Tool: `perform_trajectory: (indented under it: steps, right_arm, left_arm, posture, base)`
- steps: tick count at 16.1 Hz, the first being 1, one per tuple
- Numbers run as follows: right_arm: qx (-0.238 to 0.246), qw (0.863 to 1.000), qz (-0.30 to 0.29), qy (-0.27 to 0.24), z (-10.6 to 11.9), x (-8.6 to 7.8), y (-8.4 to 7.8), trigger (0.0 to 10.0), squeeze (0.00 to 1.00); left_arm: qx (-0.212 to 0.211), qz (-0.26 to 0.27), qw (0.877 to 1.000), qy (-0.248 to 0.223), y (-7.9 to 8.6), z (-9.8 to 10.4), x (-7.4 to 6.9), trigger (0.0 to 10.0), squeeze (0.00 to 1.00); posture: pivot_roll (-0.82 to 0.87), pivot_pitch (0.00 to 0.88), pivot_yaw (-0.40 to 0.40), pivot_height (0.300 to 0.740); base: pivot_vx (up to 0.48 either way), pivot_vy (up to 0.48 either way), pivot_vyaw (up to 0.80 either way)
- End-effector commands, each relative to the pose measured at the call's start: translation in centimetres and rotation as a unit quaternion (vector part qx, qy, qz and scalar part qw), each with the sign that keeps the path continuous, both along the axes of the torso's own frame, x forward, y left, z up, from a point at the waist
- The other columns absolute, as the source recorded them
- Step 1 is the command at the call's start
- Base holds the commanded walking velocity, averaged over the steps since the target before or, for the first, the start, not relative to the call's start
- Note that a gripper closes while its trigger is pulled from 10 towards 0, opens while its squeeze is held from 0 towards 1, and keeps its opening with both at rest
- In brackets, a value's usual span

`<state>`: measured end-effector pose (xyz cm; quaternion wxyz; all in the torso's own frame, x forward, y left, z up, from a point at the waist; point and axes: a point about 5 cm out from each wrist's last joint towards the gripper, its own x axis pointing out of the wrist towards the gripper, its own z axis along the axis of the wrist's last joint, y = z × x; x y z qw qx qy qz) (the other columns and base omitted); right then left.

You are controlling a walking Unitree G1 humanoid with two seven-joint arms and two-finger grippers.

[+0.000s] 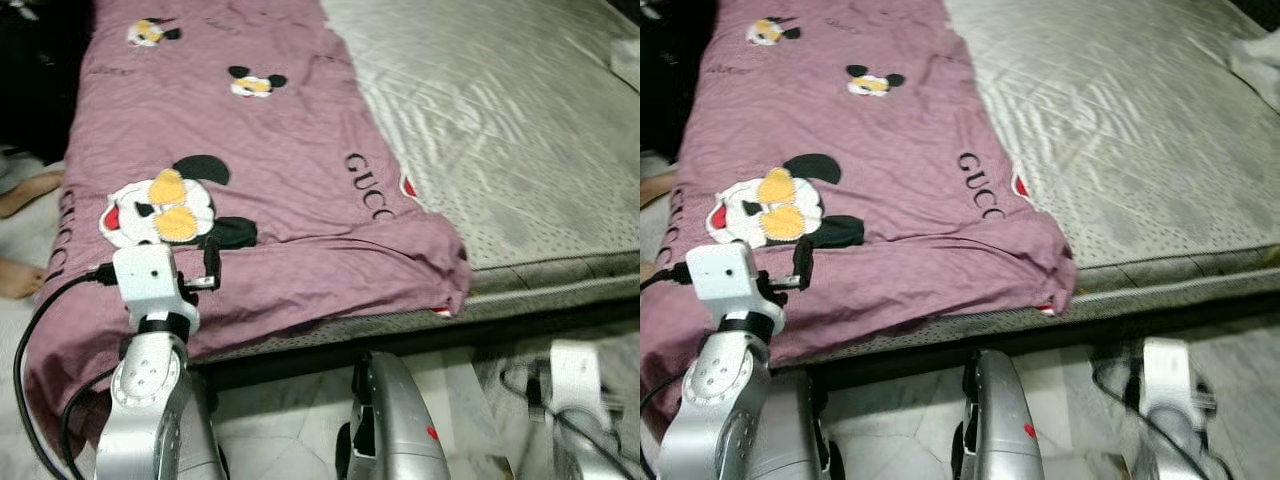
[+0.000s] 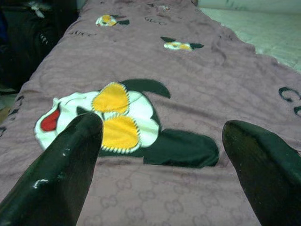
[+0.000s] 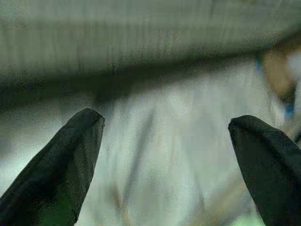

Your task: Clean up the room

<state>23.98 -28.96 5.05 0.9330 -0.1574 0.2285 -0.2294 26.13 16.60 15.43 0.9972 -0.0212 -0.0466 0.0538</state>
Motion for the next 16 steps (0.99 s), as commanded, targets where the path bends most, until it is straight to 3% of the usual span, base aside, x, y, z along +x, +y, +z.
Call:
perform_trajectory:
  steps: [1, 2, 3, 4, 5, 6, 7, 8, 10, 11, 13, 16]
  right_arm:
    - [-0.033, 0.992, 0.039, -0.116, 5.3, 2.9, 0.9, 10.0, 0.0]
    - [-0.03, 0.989, 0.047, -0.14, 6.3, 3.6, 1.4, 10.0, 0.0]
    - [-0.024, 0.976, 0.093, -0.195, 9.0, 5.9, 3.2, 10.0, 0.0]
    - [-0.021, 0.973, 0.109, -0.204, 9.5, 6.4, 3.8, 10.0, 0.0]
    - [-0.033, 0.961, 0.189, -0.197, 9.8, 8.1, 6.6, 10.0, 0.0]
    - [-0.036, 0.953, 0.248, -0.17, 9.2, 9.2, 8.9, 10.0, 0.0]
    - [-0.004, 0.953, 0.266, -0.144, 8.2, 9.9, 10.4, 10.0, 0.0]
    - [0.011, 0.953, 0.272, -0.134, 7.8, 10.1, 11.0, 10.0, 0.0]
    - [0.075, 0.952, 0.287, -0.07, 5.7, 10.7, 12.9, 10.0, 0.0]
    - [0.146, 0.95, 0.275, 0.0, 2.9, 10.1, 13.5, 10.0, 0.0]
    - [0.192, 0.951, 0.234, 0.057, 0.4, 8.5, 11.7, 10.0, 0.0]
    - [0.192, 0.956, 0.201, 0.095, -1.3, 6.4, 8.9, 10.0, 0.0]
  left_arm:
    - [-0.001, -0.006, 1.0, -0.004, -0.1, 0.0, 0.1, 10.0, 0.0]
    - [-0.001, -0.008, 1.0, -0.006, -0.1, 0.0, 0.2, 10.0, 0.0]
    - [-0.002, -0.01, 1.0, -0.009, -0.3, 0.0, 0.3, 10.0, 0.0]
    - [-0.002, -0.011, 1.0, -0.01, -0.3, 0.1, 0.4, 10.0, 0.0]
    - [-0.003, -0.01, 1.0, -0.013, -0.4, 0.1, 0.5, 10.0, 0.0]
    - [-0.003, -0.009, 1.0, -0.018, -0.4, 0.3, 0.6, 10.0, 0.0]
    - [-0.003, -0.01, 1.0, -0.025, -0.5, 0.5, 0.6, 10.0, 0.0]
    - [-0.003, -0.012, 1.0, -0.027, -0.6, 0.5, 0.7, 10.0, 0.0]
    - [-0.002, -0.011, 1.0, -0.027, -0.6, 0.6, 0.7, 10.0, 0.0]
    - [-0.001, -0.006, 1.0, -0.028, -0.3, 0.5, 0.7, 10.0, 0.0]
    - [-0.002, -0.002, 1.0, -0.026, -0.2, 0.4, 0.6, 10.0, 0.0]
    - [-0.004, -0.003, 1.0, -0.02, -0.3, 0.0, 0.6, 10.0, 0.0]
  posture:
    - [-0.01, 0.158, -0.076, 0.538]
    - [-0.01, 0.155, -0.074, 0.538]
    - [0.0, 0.145, -0.076, 0.538]
    - [0.0, 0.145, -0.076, 0.538]
    - [0.0, 0.142, -0.078, 0.538]
    - [0.01, 0.136, -0.08, 0.538]
    - [0.02, 0.136, -0.083, 0.538]
    - [0.02, 0.136, -0.083, 0.538]
    - [0.03, 0.127, -0.091, 0.538]
    - [0.04, 0.127, -0.096, 0.538]
    - [0.03, 0.131, -0.099, 0.538]
    - [0.02, 0.134, -0.098, 0.538]
  base:
    - [0.0, 0.0, 0.0]
    - [0.0, 0.0, 0.0]
    - [0.0, 0.0, 0.0]
    - [0.0, 0.0, 0.0]
    - [0.0, 0.0, 0.0]
    - [0.0, 0.0, 0.0]
    - [0.0, 0.0, 0.0]
    - [0.0, 0.0, 0.0]
    - [0.0, 0.0, 0.0]
    - [0.0, 0.0, 0.0]
    - [0.0, 0.0, 0.0]
    - [0.0, 0.0, 0.0]
